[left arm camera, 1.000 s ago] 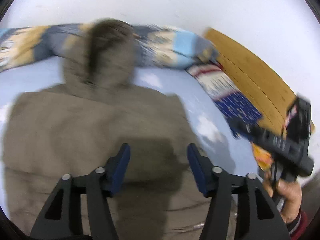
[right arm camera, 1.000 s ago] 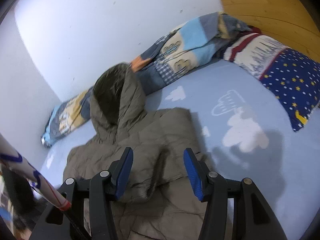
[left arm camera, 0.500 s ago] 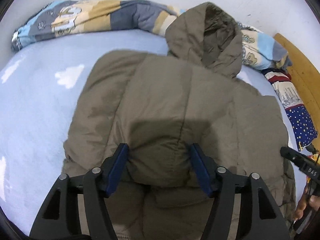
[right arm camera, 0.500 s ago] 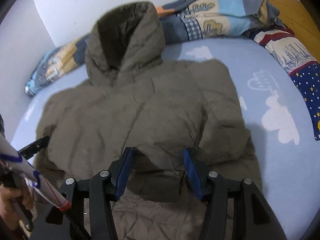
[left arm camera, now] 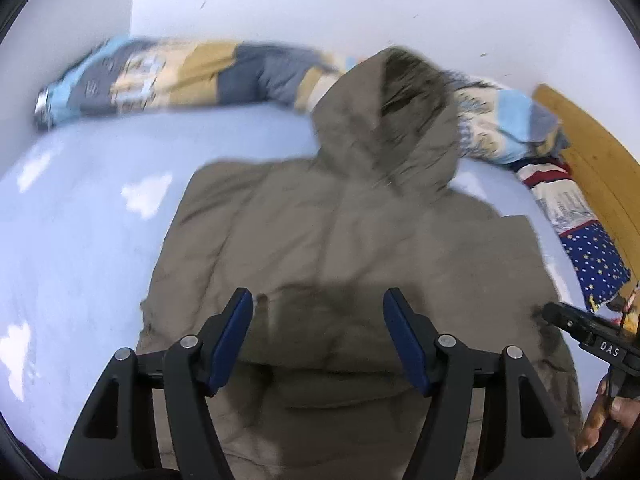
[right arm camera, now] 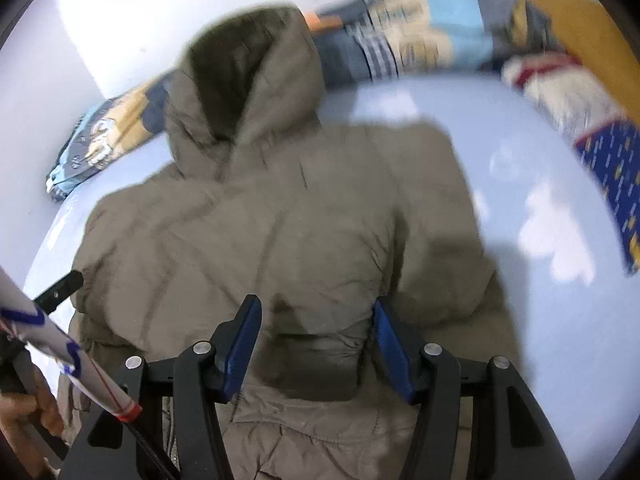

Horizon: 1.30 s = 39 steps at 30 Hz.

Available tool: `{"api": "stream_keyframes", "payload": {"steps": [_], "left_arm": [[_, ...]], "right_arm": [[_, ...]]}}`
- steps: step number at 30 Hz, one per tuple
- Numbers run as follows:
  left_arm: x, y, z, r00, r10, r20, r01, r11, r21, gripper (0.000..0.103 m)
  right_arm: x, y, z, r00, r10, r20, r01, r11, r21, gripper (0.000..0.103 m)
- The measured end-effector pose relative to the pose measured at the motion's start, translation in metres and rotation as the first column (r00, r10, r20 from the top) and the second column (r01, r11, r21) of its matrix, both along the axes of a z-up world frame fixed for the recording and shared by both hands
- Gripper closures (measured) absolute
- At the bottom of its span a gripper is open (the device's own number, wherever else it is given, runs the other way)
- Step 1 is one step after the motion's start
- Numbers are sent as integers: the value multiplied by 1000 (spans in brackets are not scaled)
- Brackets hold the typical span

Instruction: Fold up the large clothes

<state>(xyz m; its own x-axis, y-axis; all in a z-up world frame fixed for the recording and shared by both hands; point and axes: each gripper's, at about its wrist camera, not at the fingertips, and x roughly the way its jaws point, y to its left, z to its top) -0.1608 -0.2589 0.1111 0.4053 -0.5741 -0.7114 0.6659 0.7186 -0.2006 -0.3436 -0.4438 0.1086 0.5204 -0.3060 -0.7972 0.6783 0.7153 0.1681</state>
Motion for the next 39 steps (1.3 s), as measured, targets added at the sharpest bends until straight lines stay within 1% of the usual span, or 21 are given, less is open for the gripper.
{"api": "stream_keyframes", "payload": {"steps": [2, 3, 6, 7, 9, 11, 14, 17, 19, 22, 24, 28, 30, 32, 34, 39], "left_arm": [[-16, -10, 4, 998, -46, 33, 46, 999, -17, 36], [-22, -16, 2, 997, -69, 37, 69, 998, -9, 36], [-34, -31, -10, 993, -109, 48, 108, 994, 36, 36], [-37, -38, -18, 991, -126, 43, 123, 990, 67, 36], [-38, -45, -27, 990, -128, 57, 121, 987, 108, 36], [-36, -49, -34, 990, -131, 53, 123, 983, 133, 36], [-35, -52, -36, 990, -129, 52, 121, 983, 139, 35], [-36, -52, -38, 989, -133, 65, 122, 981, 148, 35], [-37, -52, -38, 988, -134, 71, 122, 981, 152, 35], [-37, -52, -37, 988, -135, 76, 122, 981, 154, 35], [-38, -52, -37, 988, -135, 77, 122, 980, 154, 35], [-37, -51, -36, 987, -137, 80, 123, 980, 158, 35], [-37, -51, -36, 987, -137, 84, 122, 979, 160, 35], [-37, -50, -35, 987, -137, 85, 122, 979, 161, 35], [-37, -50, -35, 987, -137, 87, 122, 979, 164, 35], [-38, -52, -36, 985, -142, 97, 123, 977, 176, 33]], "right_arm": [[2, 8, 8, 1000, 15, 15, -15, 999, -32, 41], [4, 10, 8, 999, 30, 20, -29, 999, -34, 40], [13, 18, -2, 998, 56, -28, -57, 997, -51, 40], [14, 19, -4, 998, 60, -37, -62, 997, -53, 40], [16, 15, -11, 996, 59, -62, -62, 997, -48, 40], [19, 11, -19, 995, 53, -85, -56, 998, -33, 40], [26, 9, -33, 992, 54, -115, -56, 998, -17, 39], [27, 8, -34, 991, 57, -123, -60, 998, -20, 39], [27, 8, -33, 991, 53, -119, -56, 998, -15, 39], [22, 9, -23, 994, 43, -98, -44, 999, -14, 39], [17, 11, -14, 996, 32, -86, -36, 998, -44, 39], [7, 17, 9, 999, 1, -54, -9, 990, -142, 39], [9, 24, 15, 999, 34, -25, -38, 986, -165, 39], [12, 29, 16, 998, 69, -7, -69, 986, -151, 39], [18, 30, 9, 995, 101, -8, -101, 989, -107, 40], [22, 23, -13, 995, 80, -58, -83, 995, -49, 41]]}}
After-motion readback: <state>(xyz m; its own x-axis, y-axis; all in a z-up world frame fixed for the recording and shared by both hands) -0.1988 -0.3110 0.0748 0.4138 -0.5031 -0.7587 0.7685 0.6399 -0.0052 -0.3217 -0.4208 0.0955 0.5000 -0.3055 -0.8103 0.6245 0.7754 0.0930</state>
